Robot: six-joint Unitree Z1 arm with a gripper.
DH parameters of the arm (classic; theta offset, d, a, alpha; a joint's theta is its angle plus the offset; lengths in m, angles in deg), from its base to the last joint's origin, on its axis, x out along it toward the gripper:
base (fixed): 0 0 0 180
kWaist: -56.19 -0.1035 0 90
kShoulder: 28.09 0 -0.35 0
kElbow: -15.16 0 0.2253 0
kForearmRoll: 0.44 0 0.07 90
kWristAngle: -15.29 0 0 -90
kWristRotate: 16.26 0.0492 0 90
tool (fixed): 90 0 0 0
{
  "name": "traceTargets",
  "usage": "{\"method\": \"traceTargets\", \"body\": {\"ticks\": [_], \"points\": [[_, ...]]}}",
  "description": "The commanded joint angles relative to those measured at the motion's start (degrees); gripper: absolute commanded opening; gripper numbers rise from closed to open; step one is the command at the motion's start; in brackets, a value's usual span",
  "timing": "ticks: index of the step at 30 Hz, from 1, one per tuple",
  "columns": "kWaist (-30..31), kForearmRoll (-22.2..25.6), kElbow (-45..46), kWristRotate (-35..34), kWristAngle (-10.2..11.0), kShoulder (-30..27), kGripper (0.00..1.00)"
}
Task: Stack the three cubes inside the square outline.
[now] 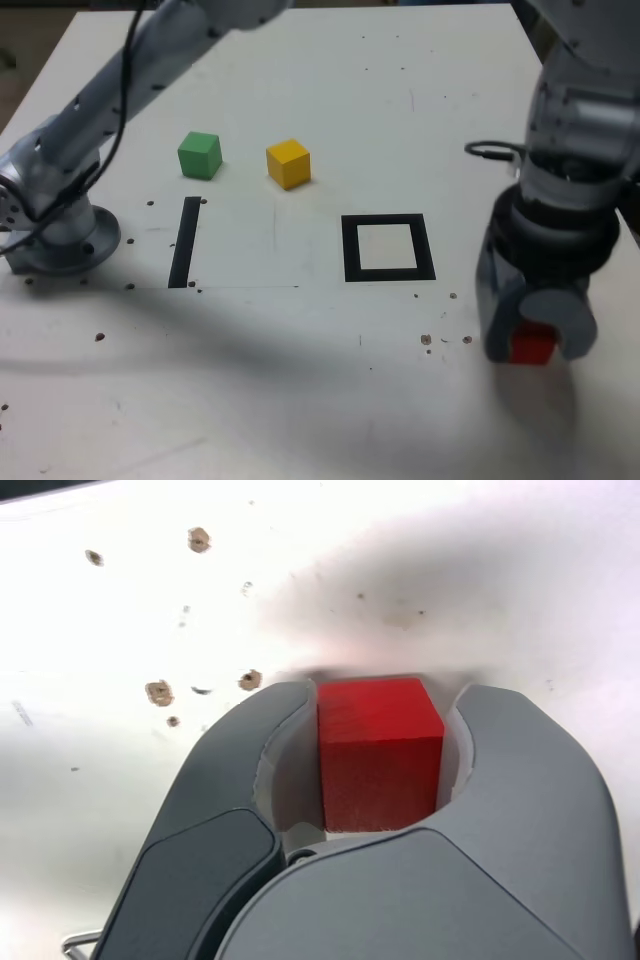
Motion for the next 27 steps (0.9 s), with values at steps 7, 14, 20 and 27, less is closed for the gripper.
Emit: {"method": "traceTargets", "body": {"ticks": [7,14,20,27], "points": [[-3.7,0.6,7.8,3.3,-0.4,-8.0,0.25],[-10.3,-0.1,17.6,7.2,0.4,-15.0,0.25],[-16.7,-4.9,28.5,9.7,0.9,-20.1,0.25],[-20.9,-8.5,35.6,11.2,2.0,-22.6,0.25]]}}
